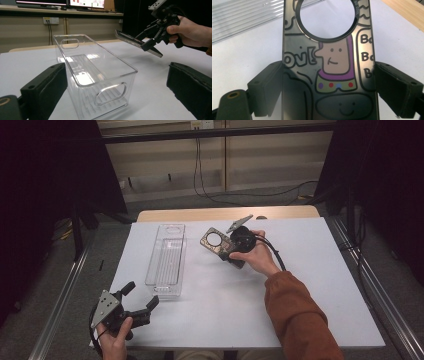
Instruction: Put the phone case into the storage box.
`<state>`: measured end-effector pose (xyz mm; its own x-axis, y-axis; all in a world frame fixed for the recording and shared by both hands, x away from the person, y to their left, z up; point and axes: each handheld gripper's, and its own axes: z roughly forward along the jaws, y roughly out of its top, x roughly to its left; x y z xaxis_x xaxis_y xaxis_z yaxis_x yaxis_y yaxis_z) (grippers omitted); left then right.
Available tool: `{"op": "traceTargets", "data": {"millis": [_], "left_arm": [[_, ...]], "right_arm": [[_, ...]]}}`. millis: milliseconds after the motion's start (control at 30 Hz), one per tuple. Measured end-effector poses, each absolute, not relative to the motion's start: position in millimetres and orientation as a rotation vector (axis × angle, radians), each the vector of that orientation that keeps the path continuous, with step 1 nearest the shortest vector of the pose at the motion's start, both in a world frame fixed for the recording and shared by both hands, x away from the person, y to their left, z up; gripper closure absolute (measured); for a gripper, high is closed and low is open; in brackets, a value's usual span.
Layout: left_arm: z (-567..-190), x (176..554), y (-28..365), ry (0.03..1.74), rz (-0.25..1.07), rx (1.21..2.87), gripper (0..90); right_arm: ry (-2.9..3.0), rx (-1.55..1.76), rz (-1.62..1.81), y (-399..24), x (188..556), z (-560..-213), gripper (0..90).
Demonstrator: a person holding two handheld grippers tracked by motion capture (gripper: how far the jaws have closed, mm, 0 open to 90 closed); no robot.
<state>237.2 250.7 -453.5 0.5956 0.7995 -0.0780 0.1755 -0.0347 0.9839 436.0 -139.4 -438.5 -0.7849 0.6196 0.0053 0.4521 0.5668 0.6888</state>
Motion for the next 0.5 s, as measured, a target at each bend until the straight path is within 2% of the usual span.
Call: {"op": "traceTargets", "data": {"millis": [500], "left_arm": [[-454,238,251,0.848,0.619,1.562,3.4]], "right_arm": [[2.436,0.875,1.227,-151,415,-434,12.3]]}}
